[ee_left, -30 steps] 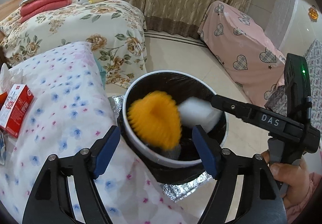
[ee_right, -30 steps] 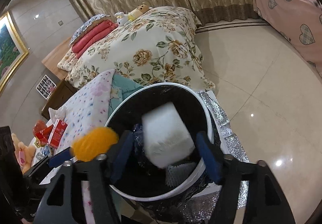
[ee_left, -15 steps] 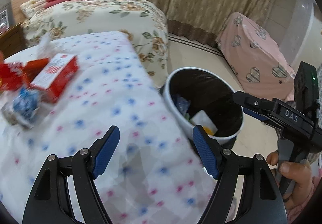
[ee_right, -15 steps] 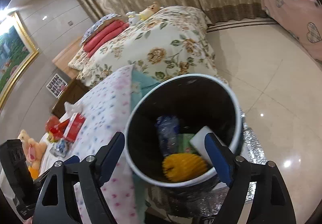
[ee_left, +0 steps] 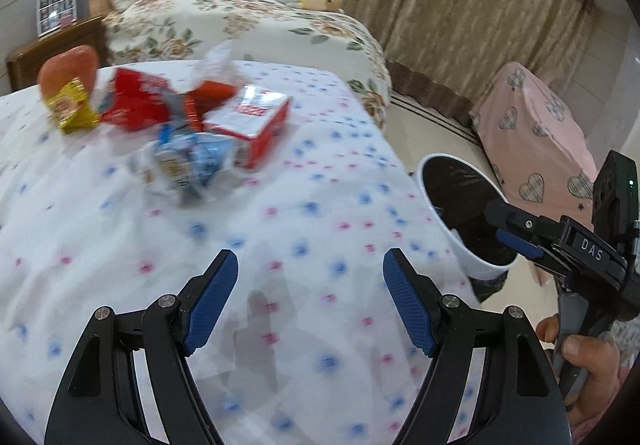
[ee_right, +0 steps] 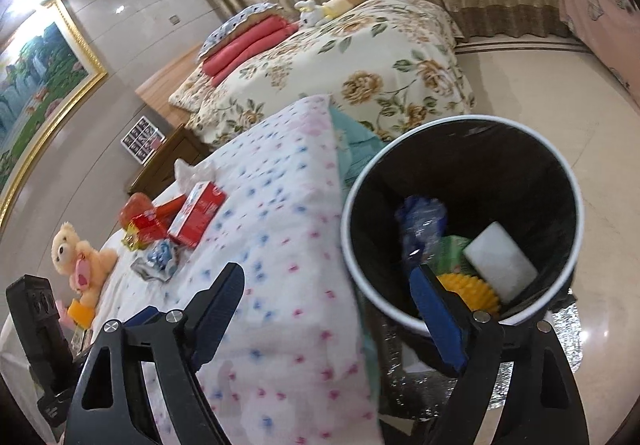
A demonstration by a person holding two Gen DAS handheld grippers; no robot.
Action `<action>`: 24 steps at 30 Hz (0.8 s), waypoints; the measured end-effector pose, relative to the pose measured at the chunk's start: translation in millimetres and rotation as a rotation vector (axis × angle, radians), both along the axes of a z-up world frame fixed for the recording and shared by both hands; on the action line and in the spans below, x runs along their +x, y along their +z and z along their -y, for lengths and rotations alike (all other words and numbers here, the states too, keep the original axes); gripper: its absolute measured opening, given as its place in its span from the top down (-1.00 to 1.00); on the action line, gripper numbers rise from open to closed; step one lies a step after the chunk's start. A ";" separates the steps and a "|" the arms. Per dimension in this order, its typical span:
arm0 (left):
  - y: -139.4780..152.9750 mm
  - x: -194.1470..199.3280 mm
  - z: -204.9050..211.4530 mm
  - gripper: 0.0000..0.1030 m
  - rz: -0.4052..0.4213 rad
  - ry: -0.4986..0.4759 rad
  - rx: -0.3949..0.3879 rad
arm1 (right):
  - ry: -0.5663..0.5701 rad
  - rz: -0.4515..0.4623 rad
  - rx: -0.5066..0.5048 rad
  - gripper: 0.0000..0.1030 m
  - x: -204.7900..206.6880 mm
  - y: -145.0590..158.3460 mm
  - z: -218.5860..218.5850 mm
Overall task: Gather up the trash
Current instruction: 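Grasp the crumpled blue-white wrapper with the left gripper while the right grasps the red-and-white milk carton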
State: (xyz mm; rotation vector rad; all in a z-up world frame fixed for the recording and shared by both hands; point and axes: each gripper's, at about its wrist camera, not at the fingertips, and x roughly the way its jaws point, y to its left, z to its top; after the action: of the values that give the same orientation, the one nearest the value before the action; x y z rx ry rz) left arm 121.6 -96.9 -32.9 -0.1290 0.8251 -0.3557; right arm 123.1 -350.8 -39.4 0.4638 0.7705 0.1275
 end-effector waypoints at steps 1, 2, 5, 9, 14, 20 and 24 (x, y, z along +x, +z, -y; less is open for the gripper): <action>-0.5 -0.6 -6.4 -0.50 -0.001 0.013 0.000 | 0.008 -0.001 -0.002 -0.68 0.9 -0.2 -4.1; -0.5 -0.4 -11.7 -0.50 -0.001 0.024 -0.001 | 0.013 -0.002 -0.002 -0.69 1.5 -0.4 -7.7; -0.6 1.2 -27.2 -0.50 0.000 0.057 -0.002 | 0.033 -0.004 -0.003 -0.69 2.9 -0.9 -19.1; -1.2 9.6 -47.0 -0.50 0.001 0.108 -0.005 | 0.056 -0.005 -0.007 -0.69 6.0 -0.7 -31.9; -0.3 26.3 -63.6 -0.50 0.002 0.164 -0.012 | 0.074 -0.010 -0.012 -0.69 10.7 -1.0 -44.8; 1.2 46.8 -69.8 -0.49 0.028 0.180 0.017 | 0.089 -0.014 -0.014 -0.69 20.3 -1.8 -57.2; -0.9 57.2 -69.1 -0.07 0.030 0.148 0.026 | 0.098 -0.018 -0.009 -0.69 26.6 -2.3 -64.4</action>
State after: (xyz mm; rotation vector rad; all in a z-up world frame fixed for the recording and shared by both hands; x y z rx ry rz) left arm 178.8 -27.9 -33.8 -0.1596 0.7851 -0.2072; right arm 149.6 -286.4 -41.7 0.4194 0.8112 0.2115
